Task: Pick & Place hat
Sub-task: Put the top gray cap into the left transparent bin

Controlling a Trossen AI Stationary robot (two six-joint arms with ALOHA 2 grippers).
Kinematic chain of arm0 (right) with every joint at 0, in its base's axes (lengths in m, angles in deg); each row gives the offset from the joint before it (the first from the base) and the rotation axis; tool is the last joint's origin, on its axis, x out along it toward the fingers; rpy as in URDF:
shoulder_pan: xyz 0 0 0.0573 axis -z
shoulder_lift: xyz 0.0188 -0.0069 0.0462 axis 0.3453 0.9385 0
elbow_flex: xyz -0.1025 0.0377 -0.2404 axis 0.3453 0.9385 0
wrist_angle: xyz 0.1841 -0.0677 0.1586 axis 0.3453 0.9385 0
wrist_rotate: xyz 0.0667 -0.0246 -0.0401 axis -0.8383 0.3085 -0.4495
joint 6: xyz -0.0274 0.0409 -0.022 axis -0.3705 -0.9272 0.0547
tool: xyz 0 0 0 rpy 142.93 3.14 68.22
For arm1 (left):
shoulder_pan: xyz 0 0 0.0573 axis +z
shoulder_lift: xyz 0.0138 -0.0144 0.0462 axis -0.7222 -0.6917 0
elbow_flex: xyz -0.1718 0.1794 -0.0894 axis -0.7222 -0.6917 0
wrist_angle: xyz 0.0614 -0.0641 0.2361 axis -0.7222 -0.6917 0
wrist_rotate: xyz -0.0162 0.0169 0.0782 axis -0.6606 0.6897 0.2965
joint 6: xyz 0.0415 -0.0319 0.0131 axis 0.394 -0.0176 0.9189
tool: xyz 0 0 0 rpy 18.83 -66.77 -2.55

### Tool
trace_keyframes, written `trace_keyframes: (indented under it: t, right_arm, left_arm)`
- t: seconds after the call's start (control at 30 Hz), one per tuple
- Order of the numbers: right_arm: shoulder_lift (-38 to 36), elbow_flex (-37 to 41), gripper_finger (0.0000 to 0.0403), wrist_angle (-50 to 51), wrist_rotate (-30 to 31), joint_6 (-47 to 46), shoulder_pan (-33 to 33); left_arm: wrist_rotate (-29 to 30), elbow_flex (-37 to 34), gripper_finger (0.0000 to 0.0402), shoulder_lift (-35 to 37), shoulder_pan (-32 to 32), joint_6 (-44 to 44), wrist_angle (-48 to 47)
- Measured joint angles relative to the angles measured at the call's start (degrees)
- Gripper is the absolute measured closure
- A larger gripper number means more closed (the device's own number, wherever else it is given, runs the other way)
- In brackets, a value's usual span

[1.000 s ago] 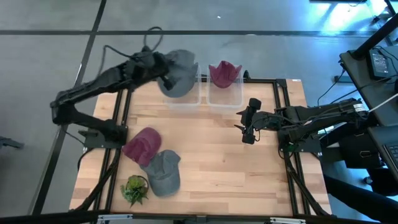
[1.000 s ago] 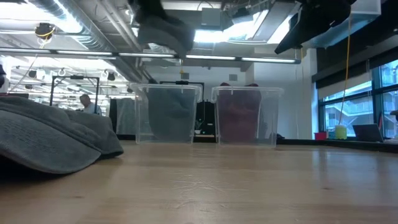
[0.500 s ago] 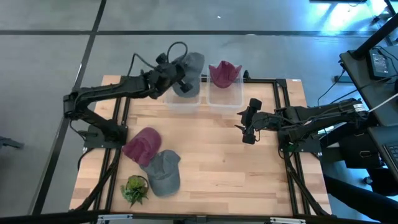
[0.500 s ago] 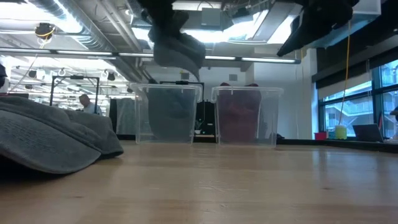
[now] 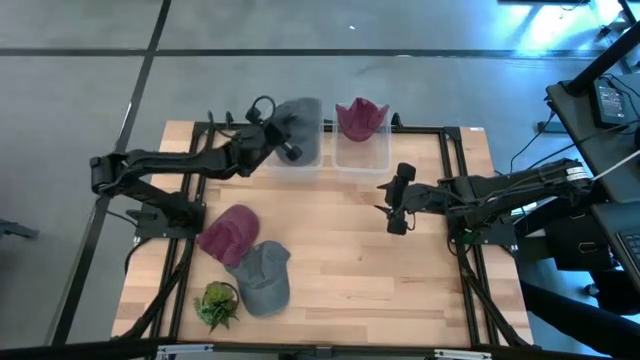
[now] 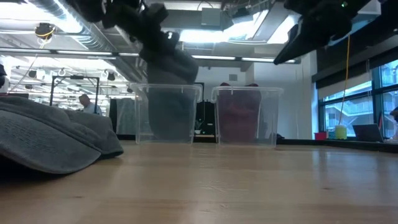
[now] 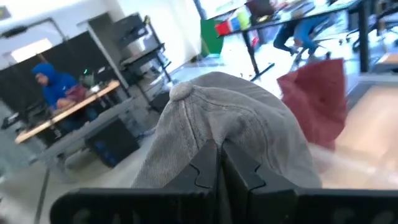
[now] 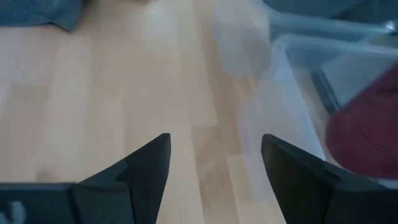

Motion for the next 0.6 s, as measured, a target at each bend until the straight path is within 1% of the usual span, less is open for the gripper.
trace_keyframes:
  t: [0.1,0.23,0.33,0.47,0.6]
  right_arm:
    - [0.0,0.0,0.0153,-0.6,-1.0,0.9,0.0]
    - [0.0,0.0,0.0153,-0.7,-1.0,0.9,0.0]
    - [0.0,0.0,0.0153,-1.1,-1.0,0.9,0.0]
    - [0.0,0.0,0.0153,-1.3,-1.0,0.9,0.0]
    - [0.0,0.0,0.0153,-1.3,-1.0,0.8,0.0]
  left_arm:
    - [0.1,-2.7,0.0398,-0.1,0.7,-2.8,1.9]
    - [0.4,-6.5,0.0398,-1.4,1.5,-5.2,7.1]
    - [-1.9,-8.7,0.0396,-2.9,2.2,-6.5,12.9]
    - [-2.7,-9.3,0.0395,-5.6,3.0,-4.2,15.0]
    - [-3.5,-9.3,0.0386,-8.0,3.8,-5.6,16.0]
